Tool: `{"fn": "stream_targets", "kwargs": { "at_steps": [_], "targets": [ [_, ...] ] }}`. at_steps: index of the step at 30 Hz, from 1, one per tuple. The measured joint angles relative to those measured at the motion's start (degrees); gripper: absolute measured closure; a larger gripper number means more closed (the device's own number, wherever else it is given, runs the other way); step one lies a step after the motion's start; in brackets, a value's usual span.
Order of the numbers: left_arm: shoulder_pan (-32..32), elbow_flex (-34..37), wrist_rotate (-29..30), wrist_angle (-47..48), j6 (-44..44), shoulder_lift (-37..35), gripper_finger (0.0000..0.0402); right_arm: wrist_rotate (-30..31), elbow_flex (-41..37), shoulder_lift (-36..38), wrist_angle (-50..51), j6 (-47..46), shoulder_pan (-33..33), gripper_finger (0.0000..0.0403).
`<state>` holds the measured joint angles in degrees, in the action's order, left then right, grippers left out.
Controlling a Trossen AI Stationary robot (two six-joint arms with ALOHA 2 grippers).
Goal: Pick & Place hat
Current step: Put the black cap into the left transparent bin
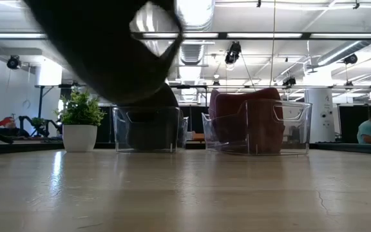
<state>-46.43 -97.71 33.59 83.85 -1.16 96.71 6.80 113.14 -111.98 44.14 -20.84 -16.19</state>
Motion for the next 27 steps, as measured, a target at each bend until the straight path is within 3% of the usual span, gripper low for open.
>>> {"fn": "stream_targets", "kwargs": {
  "at_steps": [5, 9, 11, 15, 18, 20, 23, 27],
  "targets": [
    [0.1, 2.2, -6.4, 0.8, 0.0, 0.3, 0.0395, -0.1, -3.4, 5.0, 5.0, -9.6, -2.0, 0.0374],
    [0.2, 5.7, -10.0, 0.0, 0.7, 1.0, 0.0393, -0.6, -11.3, 5.3, 6.4, -18.2, -5.4, 0.0374],
    [0.0, 7.8, -11.5, 0.0, 0.9, 1.9, 0.0394, -0.9, -16.0, 5.0, 2.3, -22.1, -7.2, 0.0374],
    [-0.5, 12.5, -16.0, -0.9, 1.1, 3.0, 0.0395, -2.6, -26.2, 4.9, -18.6, -30.6, -9.9, 0.0374],
    [-0.8, 13.9, -13.2, 0.0, 1.4, 3.4, 0.0395, -1.2, -34.3, 4.9, -34.9, -36.2, -10.5, 0.0374],
    [-0.7, 12.2, -9.0, 1.6, 3.5, 3.4, 0.0395, 2.2, -38.5, 4.9, -40.6, -40.0, -10.7, 0.0374],
    [-0.4, 6.4, -2.0, 3.0, 10.0, 3.1, 0.0396, 5.3, -42.0, 4.9, -41.2, -43.2, -11.1, 0.0374],
    [-0.3, 2.2, 5.2, 1.5, 25.5, 1.5, 0.0396, 5.5, -44.1, 4.9, -41.5, -43.0, -11.7, 0.0374]
  ]
}}
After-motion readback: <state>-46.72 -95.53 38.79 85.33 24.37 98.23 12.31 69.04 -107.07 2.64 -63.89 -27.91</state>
